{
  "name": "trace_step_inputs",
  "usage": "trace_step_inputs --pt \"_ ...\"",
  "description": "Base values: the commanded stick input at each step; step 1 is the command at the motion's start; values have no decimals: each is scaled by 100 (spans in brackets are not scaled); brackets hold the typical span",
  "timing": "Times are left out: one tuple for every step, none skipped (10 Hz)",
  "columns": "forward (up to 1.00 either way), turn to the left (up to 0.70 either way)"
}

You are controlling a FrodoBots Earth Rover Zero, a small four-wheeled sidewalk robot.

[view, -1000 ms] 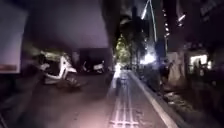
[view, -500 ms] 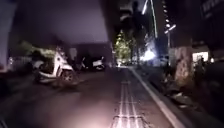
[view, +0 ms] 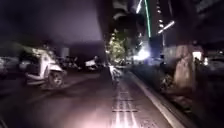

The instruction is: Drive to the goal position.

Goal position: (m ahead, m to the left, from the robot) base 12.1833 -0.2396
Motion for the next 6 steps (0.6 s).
trace_step_inputs --pt "45 -4" --pt "45 0" --pt "45 0" --pt "45 0" --pt "45 0" --pt "45 0"
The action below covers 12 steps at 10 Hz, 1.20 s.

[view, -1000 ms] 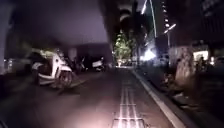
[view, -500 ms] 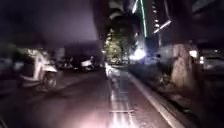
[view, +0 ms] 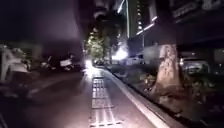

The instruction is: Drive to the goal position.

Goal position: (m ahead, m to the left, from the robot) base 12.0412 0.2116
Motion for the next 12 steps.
trace_step_inputs --pt "45 0" --pt "45 0" --pt "45 -27" --pt "45 -27" --pt "45 -27" --pt "45 -11" --pt "45 0" --pt "45 0" --pt "45 0" --pt "45 0" --pt "45 0" --pt "45 0"
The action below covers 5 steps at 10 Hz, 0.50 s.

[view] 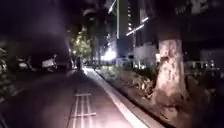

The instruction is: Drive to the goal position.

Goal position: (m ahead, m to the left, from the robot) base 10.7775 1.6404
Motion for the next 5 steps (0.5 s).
trace_step_inputs --pt "45 0" --pt "45 0" --pt "45 0" --pt "45 0" --pt "45 24"
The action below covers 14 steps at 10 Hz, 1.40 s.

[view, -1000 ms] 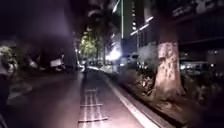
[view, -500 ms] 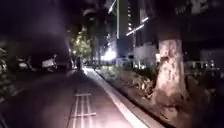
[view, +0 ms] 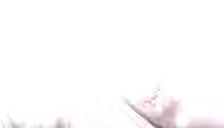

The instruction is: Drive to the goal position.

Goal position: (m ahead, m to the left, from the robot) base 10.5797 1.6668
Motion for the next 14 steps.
trace_step_inputs --pt "45 27" --pt "45 27" --pt "45 27" --pt "45 27" --pt "42 28" --pt "29 33" --pt "17 38" --pt "4 43" --pt "0 45" --pt "0 44" --pt "0 27" --pt "0 11" --pt "0 0" --pt "0 0"
